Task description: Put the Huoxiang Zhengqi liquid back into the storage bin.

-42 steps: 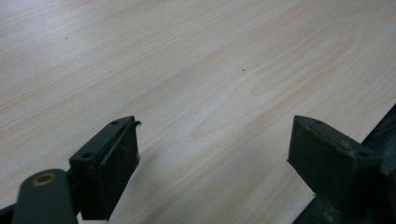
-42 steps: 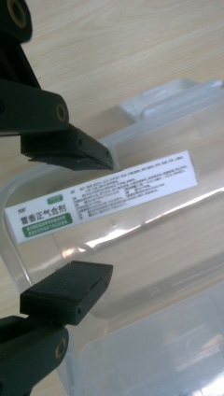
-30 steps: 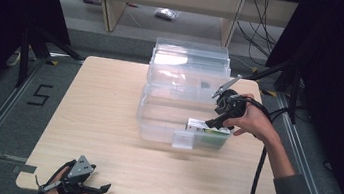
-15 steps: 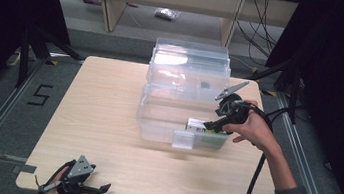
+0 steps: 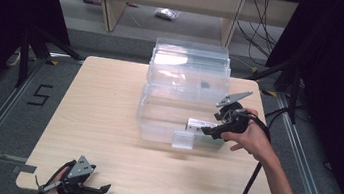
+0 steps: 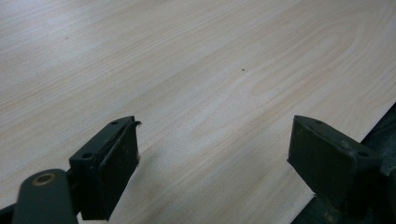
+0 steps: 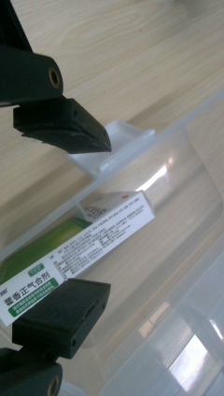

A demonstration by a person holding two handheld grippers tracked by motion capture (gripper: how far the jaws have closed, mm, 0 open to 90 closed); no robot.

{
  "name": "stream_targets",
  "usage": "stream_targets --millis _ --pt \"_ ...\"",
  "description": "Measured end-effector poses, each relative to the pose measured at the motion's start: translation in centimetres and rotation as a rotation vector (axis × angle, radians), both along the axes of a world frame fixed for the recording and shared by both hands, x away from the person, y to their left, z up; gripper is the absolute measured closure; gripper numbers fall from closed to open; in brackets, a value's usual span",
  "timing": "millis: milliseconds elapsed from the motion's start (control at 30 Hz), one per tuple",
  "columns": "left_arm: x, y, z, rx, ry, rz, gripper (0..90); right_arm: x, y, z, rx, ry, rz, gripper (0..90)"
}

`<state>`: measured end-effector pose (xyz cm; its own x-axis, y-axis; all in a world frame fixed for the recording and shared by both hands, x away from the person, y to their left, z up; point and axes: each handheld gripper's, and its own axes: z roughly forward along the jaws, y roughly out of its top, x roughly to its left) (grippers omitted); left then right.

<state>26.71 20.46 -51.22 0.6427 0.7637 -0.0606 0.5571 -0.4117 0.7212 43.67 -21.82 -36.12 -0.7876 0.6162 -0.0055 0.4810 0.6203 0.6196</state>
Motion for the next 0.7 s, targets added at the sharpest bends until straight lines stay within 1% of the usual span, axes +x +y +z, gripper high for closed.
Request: stream_targets --millis 33,67,100,133,167,200,233,267,300,333,367,400,433,467,500,533,567,600,633,667,700 --pt "0.0 0.0 0.0 -0.002 0.0 0.001 15.5 -0.1 0.0 0.0 0.013 0.007 0.006 27.3" --pt "0.0 -0.1 -0.1 -0.014 -0.001 0.002 15.5 -0.3 -0.1 -0.2 0.026 -0.014 0.001 26.6" --pt "-0.1 -0.1 0.0 -0.007 0.002 -0.01 15.5 -0.4 -0.1 -0.2 0.026 -0.011 0.011 26.4" --pt "-0.1 -0.1 0.0 -0.006 0.003 -0.01 15.5 -0.7 0.0 -0.2 0.039 0.006 -0.01 26.4" --pt "-0.1 -0.1 0.0 -0.014 0.0 -0.004 15.5 -0.8 0.1 -0.5 0.043 -0.031 0.002 26.4" --pt "-0.1 -0.1 0.0 -0.015 0.003 -0.005 15.5 -0.9 0.0 -0.4 0.032 -0.02 0.011 26.3" --pt "-0.1 -0.1 0.0 -0.009 0.003 -0.009 15.5 -1.1 0.2 -0.5 0.042 -0.006 0.0 26.2" --pt "-0.1 0.0 0.0 -0.006 0.003 -0.011 15.5 -1.1 0.2 -0.6 0.038 -0.03 0.0 26.1" --pt "-0.1 0.0 0.0 -0.006 0.0 -0.006 15.5 -1.1 0.1 -0.7 0.032 -0.03 0.019 26.1" --pt "-0.1 0.0 0.0 -0.007 0.002 -0.004 15.5 -1.3 0.1 -0.7 0.031 -0.022 0.012 26.1" --pt "0.0 0.0 0.0 -0.007 0.002 -0.005 15.5 -1.2 0.2 -0.9 0.04 -0.05 0.016 26.1" --pt "-0.1 -0.1 0.0 -0.021 -0.001 0.003 15.5 -1.2 0.2 -0.9 0.045 -0.036 0.026 26.1" --pt "-0.1 -0.1 0.0 -0.009 0.003 -0.009 15.5 -1.4 0.2 -0.9 0.05 -0.023 0.017 26.0" --pt "-0.1 -0.1 0.0 -0.01 0.001 -0.007 15.5 -1.5 0.3 -1.0 0.053 -0.033 0.011 25.9" --pt "-0.1 -0.1 0.0 -0.009 0.0 -0.004 15.5 -1.5 0.3 -1.0 0.057 -0.039 0.017 25.7" --pt "0.0 -0.1 0.0 -0.014 0.001 0.0 15.5 -1.7 0.2 -0.9 0.051 -0.026 0.011 25.4" --pt "0.0 -0.1 -0.1 -0.022 -0.01 0.007 15.5 -1.9 0.2 -1.0 0.053 -0.028 0.006 25.0" --pt "0.0 -0.1 -0.1 -0.018 -0.008 0.003 15.5 -2.0 0.3 -1.0 0.059 -0.034 0.013 24.6" --pt "-0.1 -0.1 0.0 -0.017 -0.003 0.007 15.5 -2.1 0.4 -1.2 0.078 -0.047 0.013 24.6" --pt "0.0 -0.1 0.0 -0.012 -0.001 0.005 15.5 -2.3 0.4 -1.1 0.057 -0.038 0.018 24.6" --pt "0.0 -0.1 0.0 -0.017 -0.003 0.008 15.5 -2.4 0.4 -1.2 0.059 -0.06 0.028 24.6"
